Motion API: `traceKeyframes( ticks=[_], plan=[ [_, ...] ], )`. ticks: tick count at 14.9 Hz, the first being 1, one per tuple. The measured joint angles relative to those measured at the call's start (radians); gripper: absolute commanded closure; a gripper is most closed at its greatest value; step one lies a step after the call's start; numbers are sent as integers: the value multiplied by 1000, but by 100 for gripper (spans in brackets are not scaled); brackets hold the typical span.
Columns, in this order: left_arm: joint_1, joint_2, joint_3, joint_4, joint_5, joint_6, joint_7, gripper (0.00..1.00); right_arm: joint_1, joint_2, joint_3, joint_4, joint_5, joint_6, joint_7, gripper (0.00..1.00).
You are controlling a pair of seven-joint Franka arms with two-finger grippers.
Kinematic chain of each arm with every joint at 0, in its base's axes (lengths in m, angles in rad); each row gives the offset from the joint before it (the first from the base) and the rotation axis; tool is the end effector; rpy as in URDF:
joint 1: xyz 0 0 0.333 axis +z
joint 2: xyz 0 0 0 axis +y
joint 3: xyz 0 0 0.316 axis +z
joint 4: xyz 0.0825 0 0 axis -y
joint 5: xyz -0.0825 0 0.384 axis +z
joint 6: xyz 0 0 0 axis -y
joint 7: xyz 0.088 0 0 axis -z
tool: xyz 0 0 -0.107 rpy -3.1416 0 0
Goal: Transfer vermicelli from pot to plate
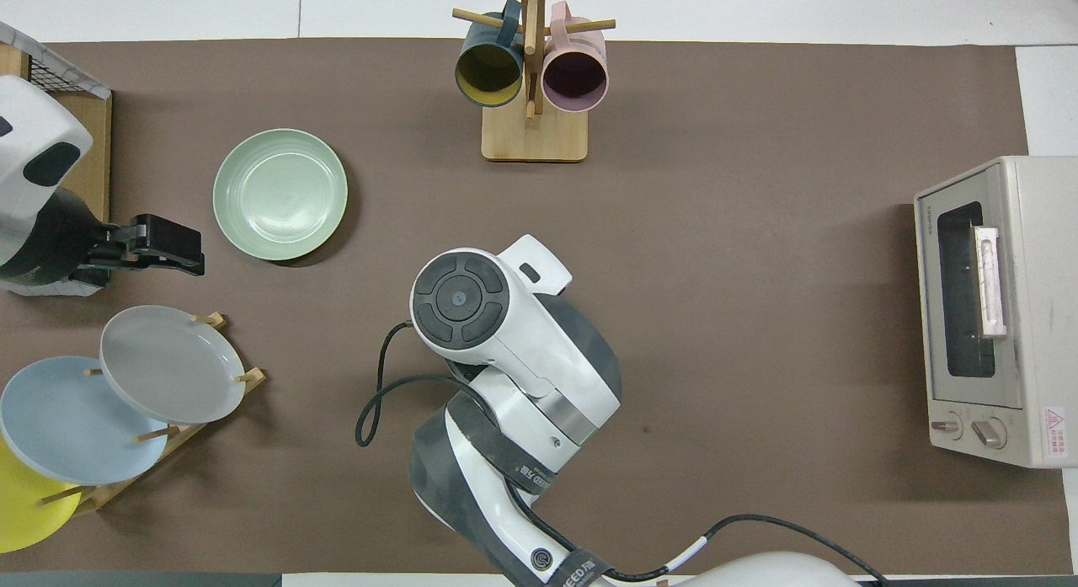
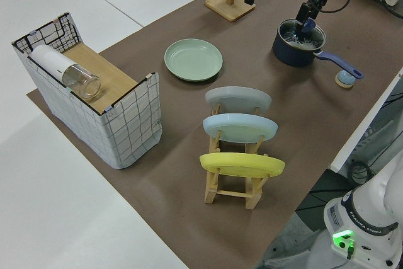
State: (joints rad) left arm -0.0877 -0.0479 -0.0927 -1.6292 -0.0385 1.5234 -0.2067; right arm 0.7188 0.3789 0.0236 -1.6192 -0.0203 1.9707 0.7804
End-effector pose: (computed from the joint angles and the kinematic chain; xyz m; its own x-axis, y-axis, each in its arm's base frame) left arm 0.5242 -0.1012 0.6191 0.9976 0.0251 -0.0638 0.0265 -0.9994 0.0214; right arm 0.4900 0.4455 0.4027 0.9994 -0.0316 -0.0125 -0.0312 -0.9992 0.0261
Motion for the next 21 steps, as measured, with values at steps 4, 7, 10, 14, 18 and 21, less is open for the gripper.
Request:
traceKeyframes(
  ticks=[4, 7, 10, 14, 18, 21],
  plan=[
    [0, 0, 0, 0, 0, 0, 0, 0, 0, 0, 0, -6, 0, 5, 0, 12],
    [0, 0, 0, 0, 0, 0, 0, 0, 0, -1, 0, -6, 0, 5, 0, 15],
    [0, 0, 0, 0, 0, 0, 0, 0, 0, -1, 0, -6, 0, 6, 0, 22],
    [0, 0, 0, 0, 0, 0, 0, 0, 0, -2, 0, -6, -1, 7, 0, 32],
    [0, 0, 0, 0, 0, 0, 0, 0, 0, -3, 0, -6, -1, 9, 0, 40],
    [0, 0, 0, 0, 0, 0, 0, 0, 0, -3, 0, -5, -1, 9, 0, 46]
  ],
)
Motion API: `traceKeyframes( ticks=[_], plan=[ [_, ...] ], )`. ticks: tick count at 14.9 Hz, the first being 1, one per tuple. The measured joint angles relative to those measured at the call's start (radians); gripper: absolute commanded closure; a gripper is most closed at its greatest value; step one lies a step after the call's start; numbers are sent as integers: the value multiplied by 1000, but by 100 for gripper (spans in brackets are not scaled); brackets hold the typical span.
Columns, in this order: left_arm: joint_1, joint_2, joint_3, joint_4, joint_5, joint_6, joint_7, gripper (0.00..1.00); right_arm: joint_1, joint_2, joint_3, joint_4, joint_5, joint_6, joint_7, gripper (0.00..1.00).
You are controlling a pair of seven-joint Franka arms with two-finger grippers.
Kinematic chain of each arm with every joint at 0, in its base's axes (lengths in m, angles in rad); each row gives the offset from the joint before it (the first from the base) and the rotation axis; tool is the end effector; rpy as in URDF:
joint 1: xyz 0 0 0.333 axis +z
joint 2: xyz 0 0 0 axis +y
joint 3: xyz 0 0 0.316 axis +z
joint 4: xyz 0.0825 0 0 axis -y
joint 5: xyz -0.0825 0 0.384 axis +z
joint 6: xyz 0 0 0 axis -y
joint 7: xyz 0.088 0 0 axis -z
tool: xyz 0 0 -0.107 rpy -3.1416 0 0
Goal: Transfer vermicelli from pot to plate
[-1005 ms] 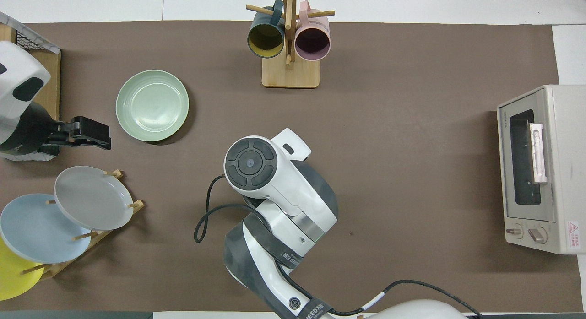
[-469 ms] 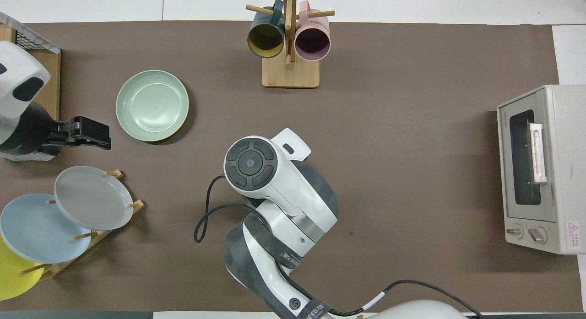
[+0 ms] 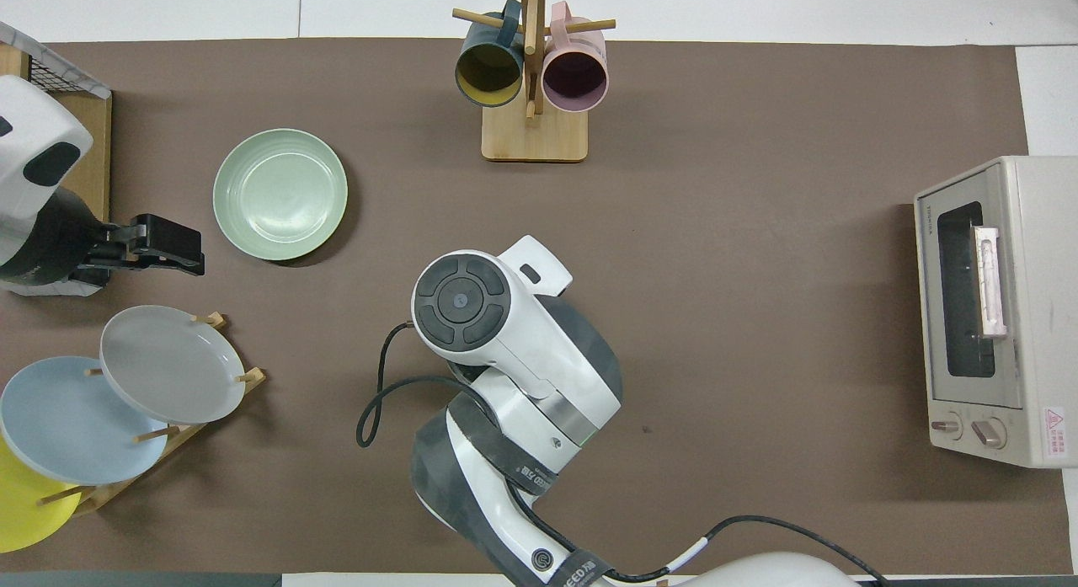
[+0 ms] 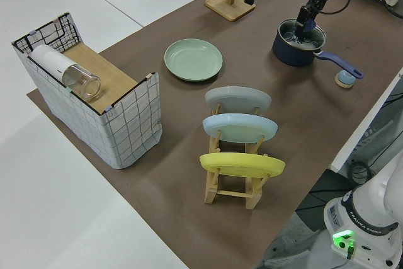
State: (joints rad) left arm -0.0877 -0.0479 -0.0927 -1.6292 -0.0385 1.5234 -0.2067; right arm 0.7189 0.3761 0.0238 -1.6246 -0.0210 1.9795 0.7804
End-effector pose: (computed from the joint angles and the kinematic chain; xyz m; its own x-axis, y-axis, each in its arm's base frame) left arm 0.5242 -0.1012 0.6191 0.9976 0.0251 -0.0638 0.0265 -0.9994 0.0214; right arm 0.4897 0.4454 0.4028 0.9995 -0.0308 -0.0077 -0.0306 -0.9993 0.0222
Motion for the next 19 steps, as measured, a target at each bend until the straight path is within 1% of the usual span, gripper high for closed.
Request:
traceKeyframes(
  ticks=[5, 8, 10, 16, 19],
  plan=[
    [0, 0, -3, 0, 0, -2, 0, 0, 0, -4, -3, 33, 0, -20, 0, 46],
    [0, 0, -5, 0, 0, -2, 0, 0, -6, -11, -12, 65, -3, -68, -16, 46],
    [0, 0, -8, 0, 0, -2, 0, 0, -25, -22, -25, 88, -3, -111, -73, 46],
    [-1, -2, -14, -11, -1, -2, 0, 0, -228, -80, -31, 115, -3, -226, -371, 46],
    [-36, -13, -25, -35, -5, 10, -52, 0, -338, -100, -32, 115, -3, -264, -558, 46]
  ],
)
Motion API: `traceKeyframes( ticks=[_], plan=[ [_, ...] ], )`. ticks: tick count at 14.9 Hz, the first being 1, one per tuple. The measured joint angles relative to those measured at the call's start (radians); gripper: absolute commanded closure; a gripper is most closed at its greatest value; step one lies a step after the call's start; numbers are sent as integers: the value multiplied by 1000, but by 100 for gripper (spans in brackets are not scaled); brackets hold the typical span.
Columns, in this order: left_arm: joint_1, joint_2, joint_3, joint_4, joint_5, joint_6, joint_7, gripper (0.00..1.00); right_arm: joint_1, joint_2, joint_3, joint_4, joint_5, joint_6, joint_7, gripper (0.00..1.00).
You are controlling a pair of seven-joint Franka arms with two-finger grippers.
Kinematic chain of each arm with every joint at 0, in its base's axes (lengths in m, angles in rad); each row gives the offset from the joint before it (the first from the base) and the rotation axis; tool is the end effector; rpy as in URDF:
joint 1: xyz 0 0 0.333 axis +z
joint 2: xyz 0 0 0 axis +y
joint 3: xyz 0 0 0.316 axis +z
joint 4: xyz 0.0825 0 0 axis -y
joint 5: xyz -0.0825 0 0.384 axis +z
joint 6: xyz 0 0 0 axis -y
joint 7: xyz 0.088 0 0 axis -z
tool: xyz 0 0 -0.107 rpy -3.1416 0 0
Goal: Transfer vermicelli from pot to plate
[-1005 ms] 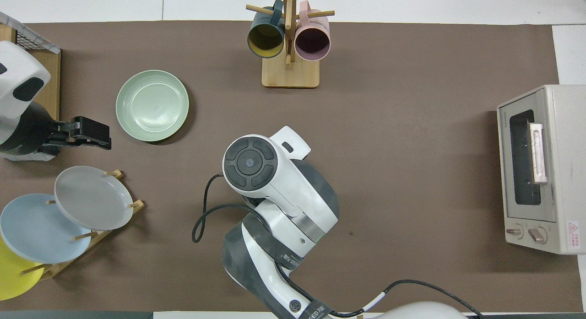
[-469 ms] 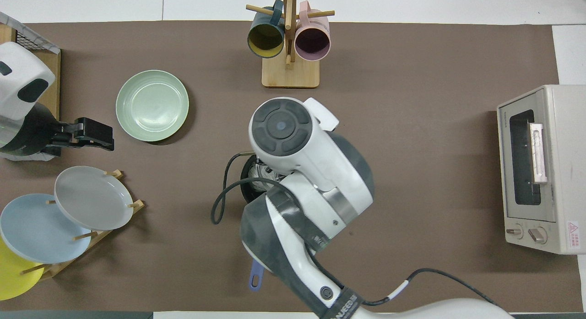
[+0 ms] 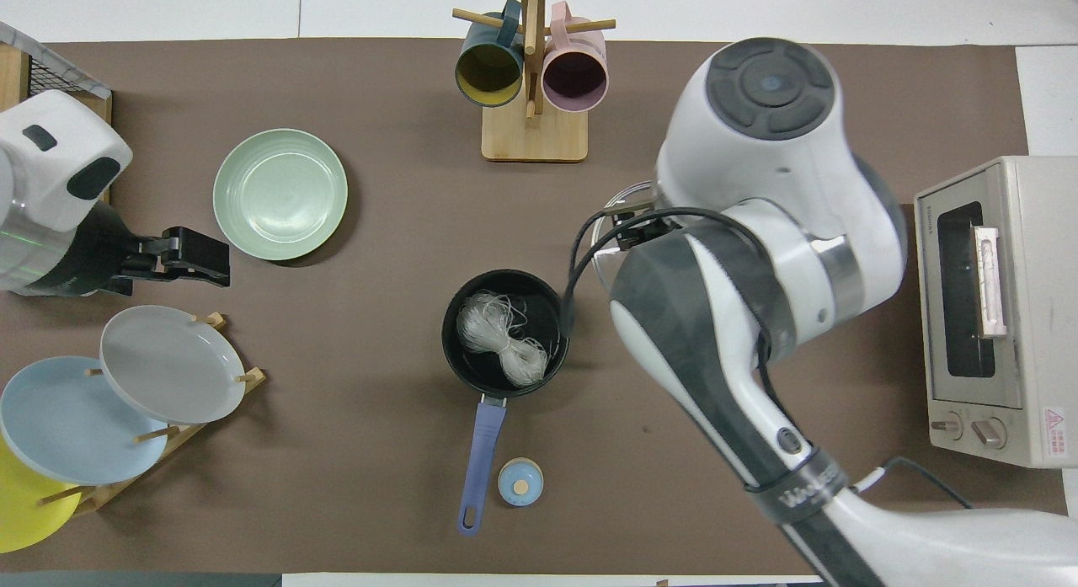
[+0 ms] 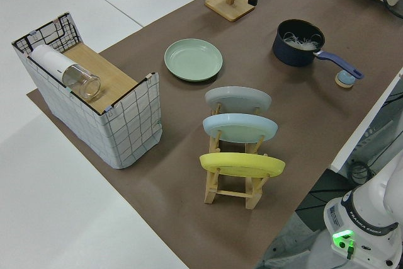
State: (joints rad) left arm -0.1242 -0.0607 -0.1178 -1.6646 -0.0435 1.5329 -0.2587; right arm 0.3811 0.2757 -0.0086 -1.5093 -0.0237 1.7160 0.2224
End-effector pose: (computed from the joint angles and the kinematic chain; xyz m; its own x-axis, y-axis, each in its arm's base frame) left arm 0.5130 -0.1335 0.6100 0.9968 0.0164 -0.0783 0.0177 -0.9997 0.0169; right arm 0.5954 0.2309 0.5008 0.9864 0.1525 -0.0617 0.1551 -0.9871 0.0401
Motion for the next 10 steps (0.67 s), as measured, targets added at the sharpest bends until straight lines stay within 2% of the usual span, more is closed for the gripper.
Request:
traceKeyframes(
  ticks=[2, 6, 8, 10],
  plan=[
    [-60, -19, -11, -60, -19, 86, -105, 0, -82, -1, -1, -3, 0, -4, -125, 46],
    [-273, -32, -23, -217, -39, 314, -372, 0, -214, -2, -1, -43, 0, 41, -336, 46],
    [-375, 5, -26, -274, -40, 418, -461, 0, -263, -10, -1, -113, 0, 138, -424, 46],
    [-452, 80, -26, -304, -40, 507, -516, 0, -287, -27, -2, -208, 0, 232, -466, 46]
  ],
)
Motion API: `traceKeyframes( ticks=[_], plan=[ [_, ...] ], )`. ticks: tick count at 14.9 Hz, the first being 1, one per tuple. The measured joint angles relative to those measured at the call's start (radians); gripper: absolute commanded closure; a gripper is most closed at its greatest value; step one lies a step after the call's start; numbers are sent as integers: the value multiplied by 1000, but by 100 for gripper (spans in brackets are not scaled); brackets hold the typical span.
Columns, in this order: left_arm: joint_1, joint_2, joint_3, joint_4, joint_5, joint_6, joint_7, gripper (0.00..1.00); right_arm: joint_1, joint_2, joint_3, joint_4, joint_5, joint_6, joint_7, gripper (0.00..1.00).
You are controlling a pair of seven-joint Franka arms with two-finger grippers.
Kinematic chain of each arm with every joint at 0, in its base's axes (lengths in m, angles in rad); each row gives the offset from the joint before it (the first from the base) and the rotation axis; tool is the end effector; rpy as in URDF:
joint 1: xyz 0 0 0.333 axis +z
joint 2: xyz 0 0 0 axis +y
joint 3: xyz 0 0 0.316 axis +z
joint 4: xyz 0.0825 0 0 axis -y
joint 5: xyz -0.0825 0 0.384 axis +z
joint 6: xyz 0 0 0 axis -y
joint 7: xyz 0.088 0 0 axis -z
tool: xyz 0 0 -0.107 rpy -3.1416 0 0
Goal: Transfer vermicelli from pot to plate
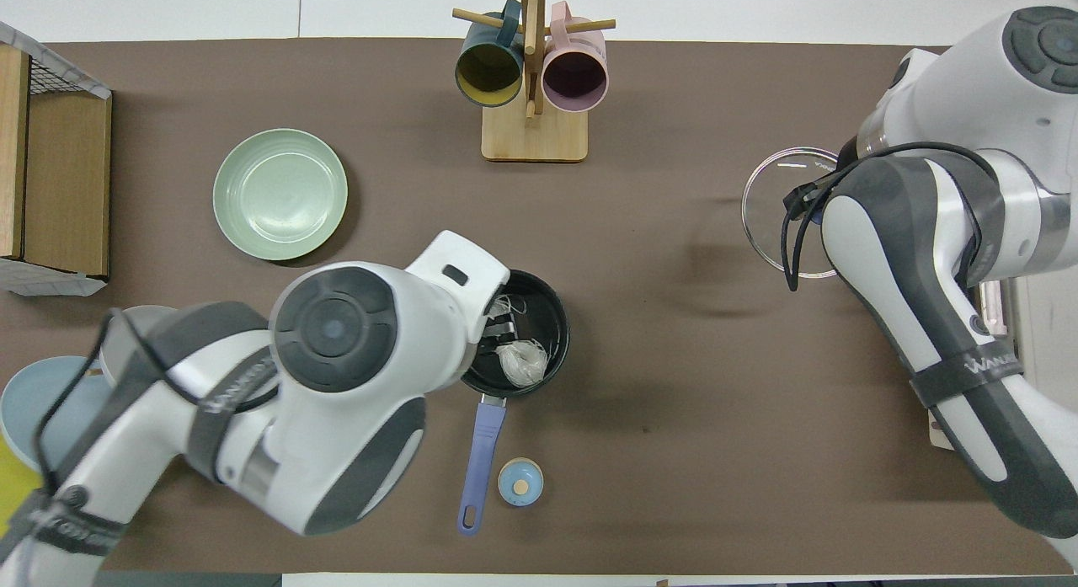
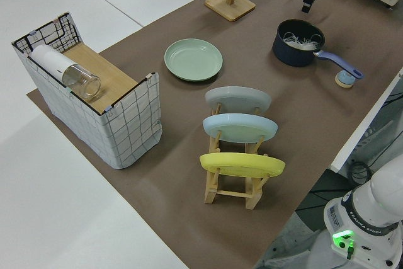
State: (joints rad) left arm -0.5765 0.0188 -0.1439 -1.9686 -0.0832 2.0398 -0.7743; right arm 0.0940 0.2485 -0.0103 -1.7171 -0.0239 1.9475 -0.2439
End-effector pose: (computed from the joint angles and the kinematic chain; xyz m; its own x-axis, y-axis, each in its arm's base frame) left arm 0.4229 -0.3769 0.4655 0.9959 0.0887 -0.0185 0.0900 -0.9917 0.0919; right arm 0.6278 0.0515 0.4389 0.9436 0.3302 -0.0236 0.3307 -0.9435 0.0195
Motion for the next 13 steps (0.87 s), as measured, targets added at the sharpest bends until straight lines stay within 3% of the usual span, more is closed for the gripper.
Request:
traceKeyframes(
  ticks=[4, 13],
  plan=[
    [-33, 118, 4, -11, 0, 93, -26, 0, 0, -29, 3, -124, 0, 115, -3, 46],
    [-33, 212, 10, -26, 0, 182, 8, 0, -27, -26, 1, -231, 0, 197, -3, 46]
  ],
)
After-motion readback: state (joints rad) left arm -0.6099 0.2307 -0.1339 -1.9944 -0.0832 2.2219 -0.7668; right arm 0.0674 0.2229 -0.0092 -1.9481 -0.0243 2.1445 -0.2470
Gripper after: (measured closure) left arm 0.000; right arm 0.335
